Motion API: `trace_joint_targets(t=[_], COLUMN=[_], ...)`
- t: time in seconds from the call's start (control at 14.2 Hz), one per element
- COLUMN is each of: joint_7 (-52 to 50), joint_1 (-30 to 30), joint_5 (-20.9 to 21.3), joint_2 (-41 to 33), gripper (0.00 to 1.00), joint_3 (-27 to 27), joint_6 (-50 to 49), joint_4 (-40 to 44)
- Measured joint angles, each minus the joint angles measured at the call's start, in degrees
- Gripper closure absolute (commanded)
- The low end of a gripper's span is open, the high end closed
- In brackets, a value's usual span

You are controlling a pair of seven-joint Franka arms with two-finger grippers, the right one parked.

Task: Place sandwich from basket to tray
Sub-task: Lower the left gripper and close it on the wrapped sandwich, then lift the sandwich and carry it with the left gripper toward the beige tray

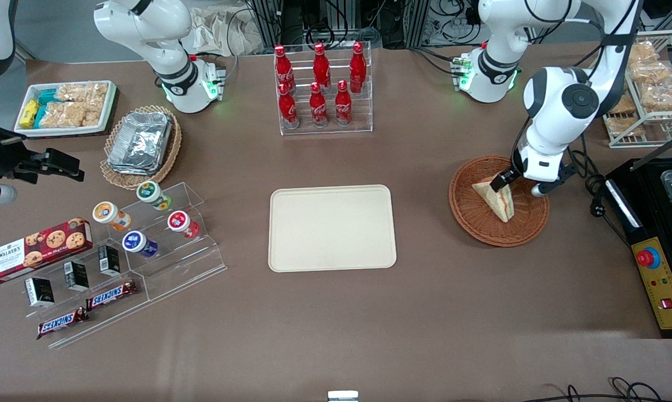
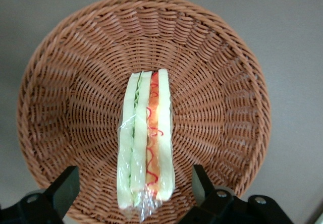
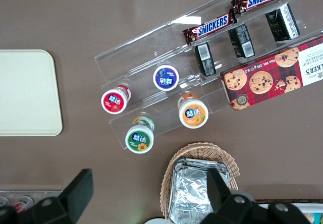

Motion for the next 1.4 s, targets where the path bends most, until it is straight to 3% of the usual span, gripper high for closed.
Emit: trace_joint_targets(t=[0.35, 0.49, 1.12, 1.4], joint_7=[-0.3, -0.2, -2.0, -0.9], joint_1=[0.0, 0.0, 0.0, 0.0], joint_5=[0.0, -0.1, -0.1, 0.2], joint_2=[5.6, 7.0, 6.1, 0.6], gripper=[0.04, 1.0, 1.0, 1.0], joint_3=[0.0, 0.0, 0.0, -0.1], joint_6=[7.9, 9.1, 9.2, -1.1], joint_4=[-2.0, -2.1, -0.6, 3.0])
